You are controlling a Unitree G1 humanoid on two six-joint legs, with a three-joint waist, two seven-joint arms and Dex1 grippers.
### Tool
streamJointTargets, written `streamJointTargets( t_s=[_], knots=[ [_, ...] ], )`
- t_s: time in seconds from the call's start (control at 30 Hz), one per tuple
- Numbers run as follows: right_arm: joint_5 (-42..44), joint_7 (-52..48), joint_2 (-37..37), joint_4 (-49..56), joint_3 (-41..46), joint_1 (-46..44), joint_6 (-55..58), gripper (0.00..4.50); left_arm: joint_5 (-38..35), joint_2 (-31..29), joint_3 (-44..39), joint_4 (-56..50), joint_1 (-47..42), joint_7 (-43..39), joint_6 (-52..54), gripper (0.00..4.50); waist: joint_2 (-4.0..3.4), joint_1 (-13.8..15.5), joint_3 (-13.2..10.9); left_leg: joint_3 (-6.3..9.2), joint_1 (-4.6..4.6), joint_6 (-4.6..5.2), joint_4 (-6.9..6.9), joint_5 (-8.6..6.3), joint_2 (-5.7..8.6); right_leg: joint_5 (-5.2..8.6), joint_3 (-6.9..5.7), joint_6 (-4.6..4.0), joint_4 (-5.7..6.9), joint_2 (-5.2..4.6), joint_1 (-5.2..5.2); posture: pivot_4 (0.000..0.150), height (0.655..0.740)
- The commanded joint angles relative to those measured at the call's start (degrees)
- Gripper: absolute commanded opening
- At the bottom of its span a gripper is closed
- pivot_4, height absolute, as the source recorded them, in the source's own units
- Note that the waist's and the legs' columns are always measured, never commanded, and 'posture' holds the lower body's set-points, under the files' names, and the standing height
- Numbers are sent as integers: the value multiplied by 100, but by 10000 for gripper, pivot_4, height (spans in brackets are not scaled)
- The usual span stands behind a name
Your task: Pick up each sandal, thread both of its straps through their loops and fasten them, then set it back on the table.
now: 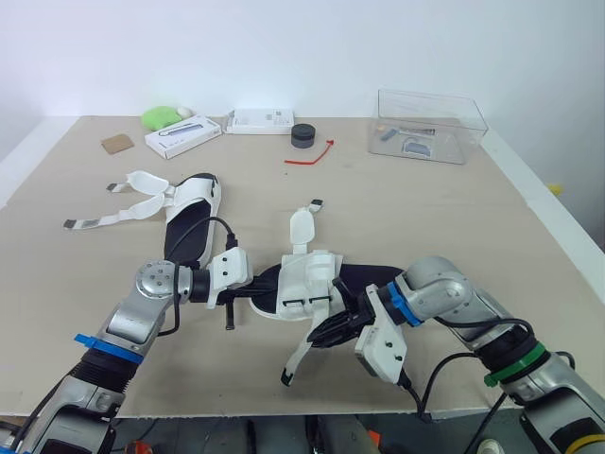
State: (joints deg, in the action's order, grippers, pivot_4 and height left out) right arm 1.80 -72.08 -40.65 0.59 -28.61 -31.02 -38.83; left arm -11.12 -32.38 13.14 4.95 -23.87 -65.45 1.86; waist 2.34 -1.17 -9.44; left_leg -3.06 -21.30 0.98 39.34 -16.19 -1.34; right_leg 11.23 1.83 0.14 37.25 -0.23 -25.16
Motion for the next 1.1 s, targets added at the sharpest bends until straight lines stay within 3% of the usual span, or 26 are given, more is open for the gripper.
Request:
streamJointTargets(
  t_s=[0.03, 0.2, 0.3, 0.57, 0.83, 1.1],
  knots=[
    [810, 301, 83, 268, 460, 222, 884, 375, 75, -40, -20, 33, 52, 6, -22, 0, 0, 1, 0, 0, 0, 0, 0, 0, 0, 0, 1, 0, 0, 0, 0, 1500, 7400],
    [1645, 881, 185, 1176, 948, 551, 2686, 375, 66, -64, -37, 32, 69, -4, -35, 0, 0, -1, 0, 0, -1, 0, 3, 0, -4, -3, 3, -2, 1, -5, 0, 1500, 7400],
    [2497, 1813, 432, 1717, 1437, 639, 4314, 375, 69, -53, -24, 55, 37, -16, -30, 0, 0, 0, 0, 2, -1, 0, 5, 0, -14, -6, 0, -6, 1, -5, 0, 1500, 7400],
    [3663, 3501, 1011, 1971, 2451, 387, 6907, 375, 86, -16, 9, 184, -94, -71, -62, 0, 0, -4, 0, 2, -9, -2, 6, 1, -18, -8, -1, -6, 1, 6, -7, 1500, 7400],
    [4372, 4226, 1348, 2079, 2845, 232, 8323, 375, 83, -29, 18, 169, -75, -99, -85, 0, 0, -8, 0, 3, -16, -1, 5, 1, -20, -6, 1, -5, 0, 14, -12, 1500, 7400],
    [4677, 4004, 1351, 2389, 2633, 156, 8914, 375, 111, -56, 2, 183, -76, -112, -107, 0, -1, -11, 0, 3, -19, 1, 4, -1, -21, 9, 1, 21, -4, 21, -12, 1500, 7400]
  ],
)
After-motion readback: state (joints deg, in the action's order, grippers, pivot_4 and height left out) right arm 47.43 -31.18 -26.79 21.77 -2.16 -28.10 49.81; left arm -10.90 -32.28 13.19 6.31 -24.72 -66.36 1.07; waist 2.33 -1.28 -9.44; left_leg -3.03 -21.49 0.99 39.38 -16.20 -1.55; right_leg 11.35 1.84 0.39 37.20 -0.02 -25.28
